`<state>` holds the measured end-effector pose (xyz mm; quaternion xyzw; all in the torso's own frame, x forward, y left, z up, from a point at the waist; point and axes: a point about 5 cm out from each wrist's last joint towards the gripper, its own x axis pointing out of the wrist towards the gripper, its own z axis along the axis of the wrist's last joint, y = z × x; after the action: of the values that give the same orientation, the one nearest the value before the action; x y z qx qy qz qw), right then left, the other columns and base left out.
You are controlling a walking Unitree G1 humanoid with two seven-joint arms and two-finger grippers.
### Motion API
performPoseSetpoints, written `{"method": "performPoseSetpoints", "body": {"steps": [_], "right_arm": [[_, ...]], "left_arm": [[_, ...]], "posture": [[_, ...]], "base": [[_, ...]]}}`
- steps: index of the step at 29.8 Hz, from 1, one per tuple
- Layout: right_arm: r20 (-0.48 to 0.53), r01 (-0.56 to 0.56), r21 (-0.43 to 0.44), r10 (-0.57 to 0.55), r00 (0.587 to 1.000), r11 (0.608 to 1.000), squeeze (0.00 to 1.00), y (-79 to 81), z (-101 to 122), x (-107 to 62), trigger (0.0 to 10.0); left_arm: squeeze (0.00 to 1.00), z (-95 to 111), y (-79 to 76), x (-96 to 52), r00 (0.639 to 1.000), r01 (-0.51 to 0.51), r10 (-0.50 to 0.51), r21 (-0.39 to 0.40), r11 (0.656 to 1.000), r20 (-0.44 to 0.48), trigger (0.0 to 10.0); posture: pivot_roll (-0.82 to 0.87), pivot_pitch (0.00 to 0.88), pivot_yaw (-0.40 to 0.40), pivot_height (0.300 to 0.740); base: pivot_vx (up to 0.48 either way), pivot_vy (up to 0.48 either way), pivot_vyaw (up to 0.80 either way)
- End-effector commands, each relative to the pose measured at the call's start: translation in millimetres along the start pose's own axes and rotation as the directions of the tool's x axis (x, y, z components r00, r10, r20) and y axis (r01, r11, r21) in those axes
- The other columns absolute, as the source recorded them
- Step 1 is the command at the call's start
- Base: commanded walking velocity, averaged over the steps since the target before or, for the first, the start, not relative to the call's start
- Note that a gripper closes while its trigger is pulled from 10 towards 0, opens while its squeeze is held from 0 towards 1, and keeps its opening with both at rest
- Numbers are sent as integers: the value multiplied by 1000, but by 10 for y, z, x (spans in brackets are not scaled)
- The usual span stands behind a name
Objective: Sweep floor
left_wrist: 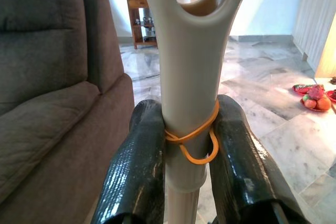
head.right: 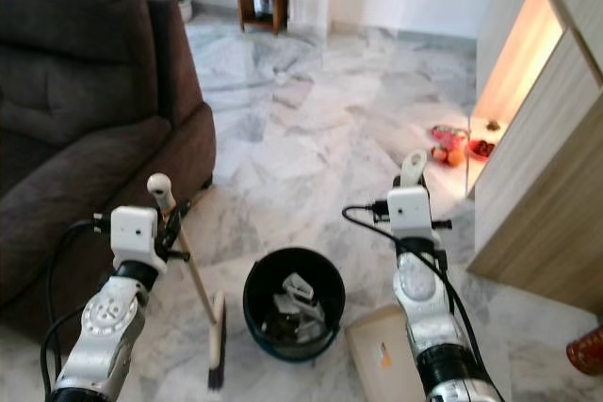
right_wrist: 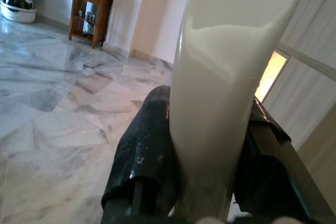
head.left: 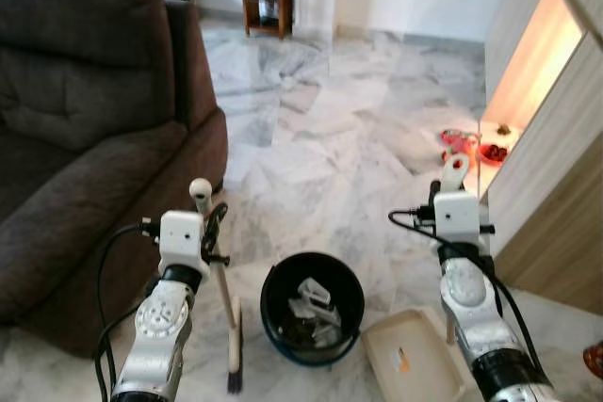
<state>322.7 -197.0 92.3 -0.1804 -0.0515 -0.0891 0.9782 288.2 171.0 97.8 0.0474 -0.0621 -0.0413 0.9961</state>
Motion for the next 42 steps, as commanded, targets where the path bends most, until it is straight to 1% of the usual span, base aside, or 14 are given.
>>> {"method": "performPoseSetpoints", "body": {"steps": [1, 12, 16, 21, 30, 32, 42], "right_arm": [[48, 9, 2, -10, 999, 1000, 0, -19, 89, 51, 10000], [34, 9, 11, -9, 999, 1000, 0, -12, 64, 56, 10000], [4, 30, 73, -30, 1000, 997, 0, -13, 32, 54, 10000], [-9, 16, 85, -16, 1000, 996, 0, 11, 12, 50, 10000], [-25, -6, 127, 9, 1000, 992, 0, 65, 7, 52, 10000], [-29, -7, 125, 11, 1000, 992, 0, 66, 3, 55, 10000], [-52, -17, 138, 24, 998, 990, 0, 79, -39, 42, 10000]], "left_arm": [[0, 70, -22, 6, 999, 16, -17, 15, 1000, 35, 10000], [0, 72, -23, 10, 999, 19, -20, 17, 1000, 33, 10000], [0, 79, -18, 22, 999, 17, -18, 18, 1000, 33, 10000], [0, 83, -15, 36, 999, 15, -16, 20, 1000, 33, 10000], [0, 77, -4, 63, 1000, 6, -6, 25, 1000, 27, 10000], [0, 75, -5, 66, 1000, 6, -7, 25, 1000, 27, 10000], [0, 67, -15, 78, 1000, 10, -11, 21, 1000, 23, 10000]], "posture": [[119, 0, 18, 740], [120, 0, 18, 740], [120, 0, 19, 740], [118, 0, 19, 740], [108, 0, 19, 740], [100, 0, 21, 740], [100, 0, 20, 740]], "base": [[-259, 0, 0], [-256, 0, 0], [-255, 0, 0], [-255, 0, 0], [0, 0, 0], [0, 0, 0], [0, 0, -800]]}}
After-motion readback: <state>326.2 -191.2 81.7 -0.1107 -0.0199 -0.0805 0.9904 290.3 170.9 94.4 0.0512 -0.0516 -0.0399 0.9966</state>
